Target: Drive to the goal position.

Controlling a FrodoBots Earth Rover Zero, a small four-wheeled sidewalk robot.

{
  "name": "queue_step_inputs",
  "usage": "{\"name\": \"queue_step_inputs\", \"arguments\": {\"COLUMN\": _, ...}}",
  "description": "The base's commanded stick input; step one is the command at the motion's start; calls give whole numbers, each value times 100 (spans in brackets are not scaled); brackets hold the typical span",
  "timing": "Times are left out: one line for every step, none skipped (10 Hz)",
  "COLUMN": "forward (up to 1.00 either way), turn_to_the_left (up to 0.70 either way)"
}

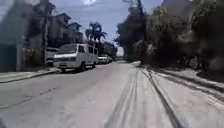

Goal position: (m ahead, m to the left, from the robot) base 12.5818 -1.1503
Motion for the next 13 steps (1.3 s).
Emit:
{"name": "queue_step_inputs", "arguments": {"forward": 100, "turn_to_the_left": 0}}
{"name": "queue_step_inputs", "arguments": {"forward": 100, "turn_to_the_left": 0}}
{"name": "queue_step_inputs", "arguments": {"forward": 100, "turn_to_the_left": 0}}
{"name": "queue_step_inputs", "arguments": {"forward": 100, "turn_to_the_left": 0}}
{"name": "queue_step_inputs", "arguments": {"forward": 100, "turn_to_the_left": 0}}
{"name": "queue_step_inputs", "arguments": {"forward": 100, "turn_to_the_left": -5}}
{"name": "queue_step_inputs", "arguments": {"forward": 100, "turn_to_the_left": -26}}
{"name": "queue_step_inputs", "arguments": {"forward": 100, "turn_to_the_left": -40}}
{"name": "queue_step_inputs", "arguments": {"forward": 100, "turn_to_the_left": -23}}
{"name": "queue_step_inputs", "arguments": {"forward": 100, "turn_to_the_left": -27}}
{"name": "queue_step_inputs", "arguments": {"forward": 100, "turn_to_the_left": -1}}
{"name": "queue_step_inputs", "arguments": {"forward": 100, "turn_to_the_left": -34}}
{"name": "queue_step_inputs", "arguments": {"forward": 100, "turn_to_the_left": -40}}
